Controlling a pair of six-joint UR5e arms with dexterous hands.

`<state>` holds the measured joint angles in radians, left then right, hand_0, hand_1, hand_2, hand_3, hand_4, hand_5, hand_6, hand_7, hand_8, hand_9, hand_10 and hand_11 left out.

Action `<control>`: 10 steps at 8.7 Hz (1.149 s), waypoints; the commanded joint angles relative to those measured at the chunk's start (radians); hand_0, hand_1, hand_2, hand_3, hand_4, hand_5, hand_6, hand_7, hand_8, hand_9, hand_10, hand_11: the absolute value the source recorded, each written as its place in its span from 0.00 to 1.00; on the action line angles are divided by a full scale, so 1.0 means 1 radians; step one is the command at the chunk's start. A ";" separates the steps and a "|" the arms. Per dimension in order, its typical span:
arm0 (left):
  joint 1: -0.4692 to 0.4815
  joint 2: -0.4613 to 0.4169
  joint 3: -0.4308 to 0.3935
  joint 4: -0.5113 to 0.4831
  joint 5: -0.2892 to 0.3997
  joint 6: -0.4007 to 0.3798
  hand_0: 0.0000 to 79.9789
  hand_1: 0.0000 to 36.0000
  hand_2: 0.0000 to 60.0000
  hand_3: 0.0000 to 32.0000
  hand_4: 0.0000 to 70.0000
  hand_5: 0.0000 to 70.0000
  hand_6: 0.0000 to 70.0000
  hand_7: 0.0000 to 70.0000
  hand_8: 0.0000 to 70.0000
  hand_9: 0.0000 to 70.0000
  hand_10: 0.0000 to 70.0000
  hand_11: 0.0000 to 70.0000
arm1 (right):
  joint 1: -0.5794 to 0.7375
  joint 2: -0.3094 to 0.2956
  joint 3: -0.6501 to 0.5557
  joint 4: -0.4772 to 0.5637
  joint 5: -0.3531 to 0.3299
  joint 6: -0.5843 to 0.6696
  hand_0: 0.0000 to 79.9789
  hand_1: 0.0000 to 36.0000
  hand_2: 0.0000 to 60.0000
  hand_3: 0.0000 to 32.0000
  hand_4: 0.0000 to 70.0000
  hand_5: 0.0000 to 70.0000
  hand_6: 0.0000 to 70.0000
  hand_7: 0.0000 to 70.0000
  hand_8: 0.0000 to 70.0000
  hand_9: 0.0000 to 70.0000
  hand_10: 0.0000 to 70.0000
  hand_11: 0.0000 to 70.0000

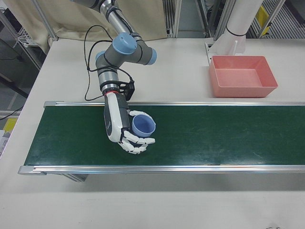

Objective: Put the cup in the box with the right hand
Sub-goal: 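Close the right hand around the light blue cup on the belt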

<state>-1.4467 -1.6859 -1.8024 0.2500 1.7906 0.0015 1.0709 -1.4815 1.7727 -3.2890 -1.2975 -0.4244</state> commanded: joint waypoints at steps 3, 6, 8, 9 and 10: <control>0.000 0.000 0.000 -0.001 0.000 0.000 0.00 0.00 0.00 0.00 0.00 0.00 0.00 0.00 0.00 0.00 0.00 0.00 | 0.038 0.003 0.296 -0.108 0.015 0.029 0.77 1.00 1.00 0.00 0.41 0.27 0.47 1.00 0.66 1.00 0.42 0.66; -0.001 0.000 0.000 -0.001 0.000 0.000 0.00 0.00 0.00 0.00 0.00 0.00 0.00 0.00 0.00 0.00 0.00 0.00 | -0.160 0.013 0.561 -0.255 0.029 -0.066 0.79 1.00 1.00 0.00 0.45 0.26 0.46 1.00 0.63 0.99 0.40 0.63; 0.000 0.000 0.000 0.000 0.000 0.000 0.00 0.00 0.00 0.00 0.00 0.00 0.00 0.00 0.00 0.00 0.00 0.00 | -0.436 0.018 0.684 -0.296 0.172 -0.192 0.76 1.00 1.00 0.00 0.39 0.25 0.43 1.00 0.59 0.95 0.36 0.58; 0.000 0.000 0.000 0.000 0.000 0.000 0.00 0.00 0.00 0.00 0.00 0.00 0.00 0.00 0.00 0.00 0.00 0.00 | -0.559 0.039 0.697 -0.296 0.228 -0.258 0.80 1.00 1.00 0.00 0.43 0.24 0.42 1.00 0.58 0.93 0.35 0.56; 0.000 0.000 0.000 0.000 0.001 0.000 0.00 0.00 0.00 0.00 0.00 0.00 0.00 0.00 0.00 0.00 0.00 0.00 | -0.688 0.073 0.692 -0.294 0.275 -0.322 0.77 1.00 1.00 0.00 0.38 0.24 0.40 1.00 0.56 0.91 0.34 0.54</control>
<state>-1.4470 -1.6859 -1.8024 0.2498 1.7902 0.0015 0.6593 -1.4571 2.4292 -3.5738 -1.1382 -0.6071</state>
